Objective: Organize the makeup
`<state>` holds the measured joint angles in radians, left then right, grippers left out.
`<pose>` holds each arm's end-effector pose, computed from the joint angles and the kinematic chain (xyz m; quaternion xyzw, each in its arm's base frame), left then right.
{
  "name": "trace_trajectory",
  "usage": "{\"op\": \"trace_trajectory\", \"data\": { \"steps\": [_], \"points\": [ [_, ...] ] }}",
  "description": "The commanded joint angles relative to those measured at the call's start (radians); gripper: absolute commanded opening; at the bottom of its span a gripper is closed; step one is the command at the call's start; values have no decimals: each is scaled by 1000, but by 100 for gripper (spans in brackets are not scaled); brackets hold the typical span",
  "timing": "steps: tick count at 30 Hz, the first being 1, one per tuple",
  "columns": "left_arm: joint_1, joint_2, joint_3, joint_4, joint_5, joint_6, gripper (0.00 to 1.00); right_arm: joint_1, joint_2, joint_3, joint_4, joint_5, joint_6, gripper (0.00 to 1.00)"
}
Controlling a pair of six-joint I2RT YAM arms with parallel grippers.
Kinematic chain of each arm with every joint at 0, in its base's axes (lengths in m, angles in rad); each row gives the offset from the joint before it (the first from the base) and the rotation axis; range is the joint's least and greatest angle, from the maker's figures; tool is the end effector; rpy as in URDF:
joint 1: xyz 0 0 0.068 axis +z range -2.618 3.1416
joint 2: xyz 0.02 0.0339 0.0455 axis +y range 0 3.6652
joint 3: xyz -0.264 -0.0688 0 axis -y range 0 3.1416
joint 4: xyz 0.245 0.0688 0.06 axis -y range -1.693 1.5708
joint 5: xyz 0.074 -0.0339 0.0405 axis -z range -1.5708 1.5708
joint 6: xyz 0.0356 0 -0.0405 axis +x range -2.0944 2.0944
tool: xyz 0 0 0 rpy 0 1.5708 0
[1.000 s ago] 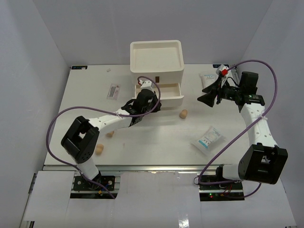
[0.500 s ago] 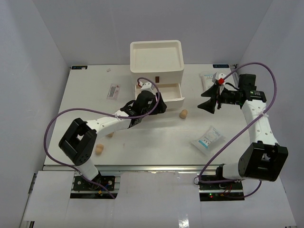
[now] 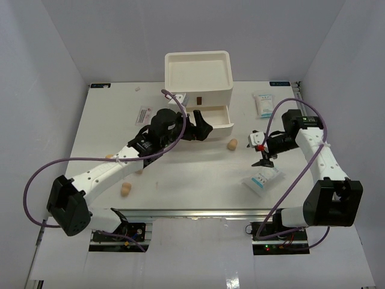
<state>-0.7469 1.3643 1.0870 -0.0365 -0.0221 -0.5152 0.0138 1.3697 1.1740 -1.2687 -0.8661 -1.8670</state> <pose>0.2369 -0.2183 0.3287 0.0870 0.8042 -0.3396 0.4799 0.2292 0.0303 0.2869 -0.7453 0.5163 0.2131 0.3640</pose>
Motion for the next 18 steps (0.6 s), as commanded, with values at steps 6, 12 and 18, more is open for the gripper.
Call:
{"op": "trace_trajectory", "data": {
  "steps": [6, 12, 18],
  "points": [
    [48, -187, -12, -170, -55, 82, 98, 96, -19, -97, -43, 293, -104, 76],
    [75, -280, -68, -211, -110, 84, 98, 97, 14, -151, -42, 467, -130, 76],
    [96, -338, -109, -229, -134, 65, 98, 96, 74, -145, 11, 491, -116, 74]
  ]
}}
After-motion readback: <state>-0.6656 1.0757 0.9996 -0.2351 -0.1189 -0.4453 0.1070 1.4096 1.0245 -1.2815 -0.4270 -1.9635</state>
